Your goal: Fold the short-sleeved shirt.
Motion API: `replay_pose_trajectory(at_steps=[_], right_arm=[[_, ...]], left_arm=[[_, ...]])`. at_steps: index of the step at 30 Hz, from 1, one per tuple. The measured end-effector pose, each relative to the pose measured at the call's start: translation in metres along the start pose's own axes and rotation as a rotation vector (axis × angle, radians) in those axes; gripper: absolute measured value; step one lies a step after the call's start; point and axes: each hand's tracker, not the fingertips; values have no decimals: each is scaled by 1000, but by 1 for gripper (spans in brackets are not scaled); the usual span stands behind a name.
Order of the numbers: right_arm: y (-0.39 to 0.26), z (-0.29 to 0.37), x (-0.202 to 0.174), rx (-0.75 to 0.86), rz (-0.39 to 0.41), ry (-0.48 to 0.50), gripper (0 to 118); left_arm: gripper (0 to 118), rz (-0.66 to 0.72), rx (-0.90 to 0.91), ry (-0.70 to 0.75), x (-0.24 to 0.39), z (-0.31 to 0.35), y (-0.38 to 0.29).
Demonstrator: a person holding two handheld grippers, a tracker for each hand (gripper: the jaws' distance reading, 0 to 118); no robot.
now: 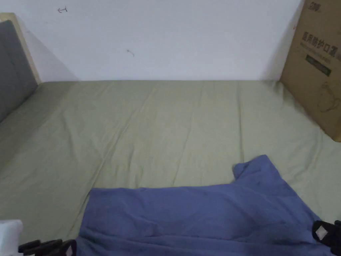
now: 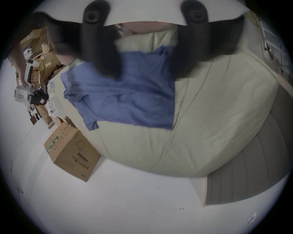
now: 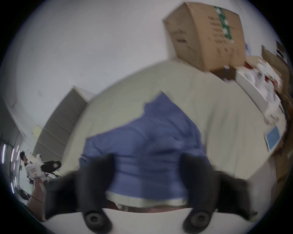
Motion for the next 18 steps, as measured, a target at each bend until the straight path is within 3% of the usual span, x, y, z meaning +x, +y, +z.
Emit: replay_pose_trajectory(at_steps=[1, 2, 4, 7, 8, 9, 10, 11, 13, 18], right_arm=[[6, -6, -9, -2, 22, -23, 0], [11, -12, -14, -15, 47, -41, 0], [26, -31, -12, -19, 41, 36, 0], [35, -57, -12, -49, 23, -29, 0], [40, -67, -12, -71, 20, -42, 0], [41, -74, -10, -88, 17, -39, 0], [41, -81, -7, -109, 18, -29, 0], [40, -85, -6, -123, 23, -26, 0], [38, -96, -7, -169, 55, -47, 0], [32, -119, -1, -228, 98, -86, 0]], left_arm=[[0, -40, 7, 34, 5, -7, 10], [0, -69, 23, 56, 6, -13, 22], [0, -88, 19, 37, 2, -38, 39], [3, -75, -19, 105, -24, -100, 65], [19, -60, -38, 83, -37, -122, 75], [49, -50, -49, 77, -50, -142, 83], [97, -50, -79, 79, -63, -168, 88], [118, -51, -104, 93, -70, -185, 89], [111, -94, -157, 160, -85, -219, 91], [111, -106, -226, 199, -97, -274, 66]])
